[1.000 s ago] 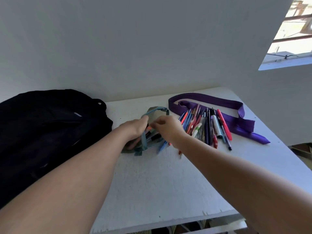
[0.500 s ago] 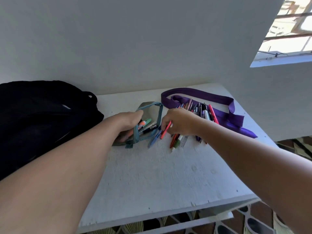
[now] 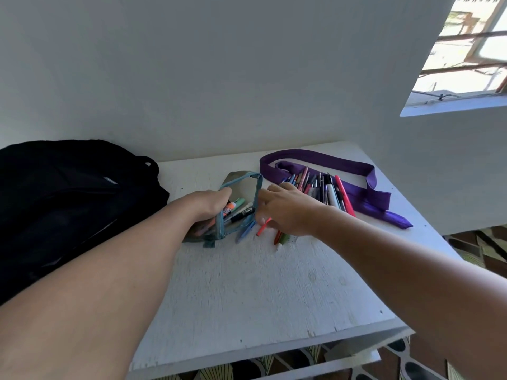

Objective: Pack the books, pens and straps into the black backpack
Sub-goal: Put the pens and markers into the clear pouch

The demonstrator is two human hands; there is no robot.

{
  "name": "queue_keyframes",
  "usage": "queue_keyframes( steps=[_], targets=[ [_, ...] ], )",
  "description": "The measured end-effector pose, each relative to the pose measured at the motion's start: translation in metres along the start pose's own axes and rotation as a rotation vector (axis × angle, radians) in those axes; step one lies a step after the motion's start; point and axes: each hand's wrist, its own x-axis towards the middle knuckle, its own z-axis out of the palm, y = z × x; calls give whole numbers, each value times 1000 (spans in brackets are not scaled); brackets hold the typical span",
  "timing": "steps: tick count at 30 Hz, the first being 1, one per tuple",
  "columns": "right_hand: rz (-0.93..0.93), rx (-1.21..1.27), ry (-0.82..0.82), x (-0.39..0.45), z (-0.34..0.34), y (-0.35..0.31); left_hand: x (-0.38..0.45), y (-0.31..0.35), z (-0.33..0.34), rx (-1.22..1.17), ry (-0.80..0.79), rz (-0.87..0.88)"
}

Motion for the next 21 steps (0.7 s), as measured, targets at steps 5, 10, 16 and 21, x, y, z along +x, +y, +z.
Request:
queue_keyframes(
  steps=[5, 10, 16, 21],
  targets=[
    [-61, 147, 166, 5, 2, -9, -5, 2, -1, 28, -15, -6],
    [-128, 141, 180, 13, 18, -21, -4, 4, -3, -7, -7, 4],
    [-117, 84, 215, 21, 31, -25, 0, -3, 0, 10, -57, -7],
    [-126, 61, 265, 18, 36, -25, 0, -1, 0, 18, -43, 10]
  ],
)
